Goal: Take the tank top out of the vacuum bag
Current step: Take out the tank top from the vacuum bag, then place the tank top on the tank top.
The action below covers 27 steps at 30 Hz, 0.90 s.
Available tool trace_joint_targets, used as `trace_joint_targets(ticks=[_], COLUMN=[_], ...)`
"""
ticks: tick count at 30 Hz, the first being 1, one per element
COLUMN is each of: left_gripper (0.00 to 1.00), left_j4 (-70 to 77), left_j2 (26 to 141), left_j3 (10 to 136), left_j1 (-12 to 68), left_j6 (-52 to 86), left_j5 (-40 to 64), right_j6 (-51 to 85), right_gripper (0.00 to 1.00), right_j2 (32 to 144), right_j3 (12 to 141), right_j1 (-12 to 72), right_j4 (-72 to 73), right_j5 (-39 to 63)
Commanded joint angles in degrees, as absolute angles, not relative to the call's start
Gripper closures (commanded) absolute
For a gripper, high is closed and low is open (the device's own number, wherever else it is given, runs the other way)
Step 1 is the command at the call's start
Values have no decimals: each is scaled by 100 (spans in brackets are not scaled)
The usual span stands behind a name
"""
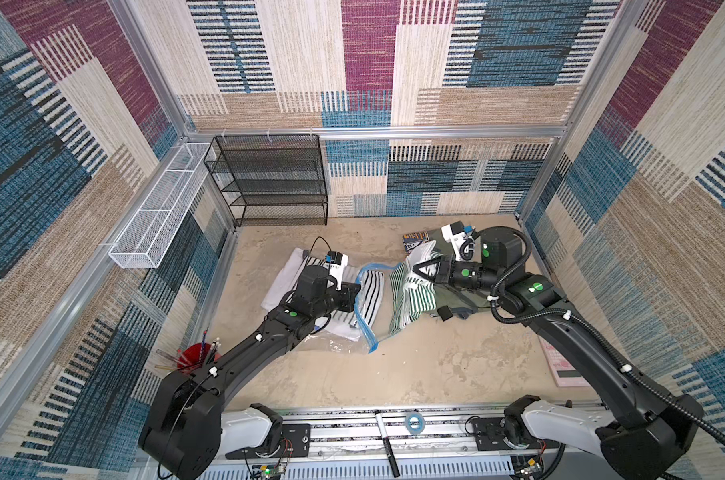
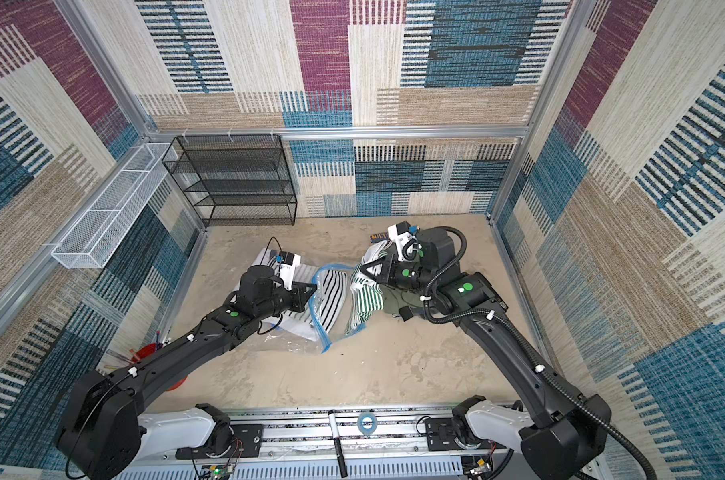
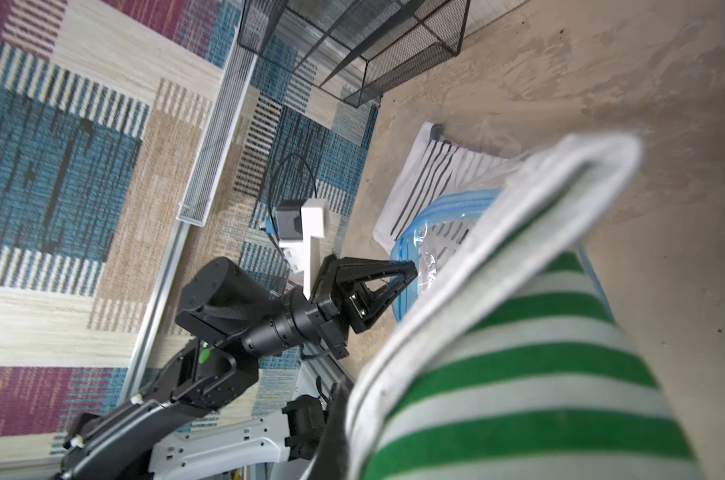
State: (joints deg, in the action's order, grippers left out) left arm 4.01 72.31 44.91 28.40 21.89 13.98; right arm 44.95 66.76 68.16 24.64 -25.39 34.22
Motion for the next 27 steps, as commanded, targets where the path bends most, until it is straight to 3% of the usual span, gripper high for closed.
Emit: trace_joint_targets(ticks=[1, 16, 27], left_gripper=[100, 100, 100], left_j4=[473, 342, 131], left_j2=[7137, 6947, 6977], left_j3=[4450, 4447, 4663], left_j1=[2839, 2834, 2839], left_j6=[2039, 2079, 2118], left_j5=[1534, 1529, 1535], right_j6=[5195, 5396, 5481], right_gripper=[100, 100, 100], right_j2=[6562, 6649, 7620], right_j3=[7049, 7249, 6888], right_j1=[2190, 905, 561], right_j4=[-2541, -1339, 64], right_j5=[3416, 3135, 2508])
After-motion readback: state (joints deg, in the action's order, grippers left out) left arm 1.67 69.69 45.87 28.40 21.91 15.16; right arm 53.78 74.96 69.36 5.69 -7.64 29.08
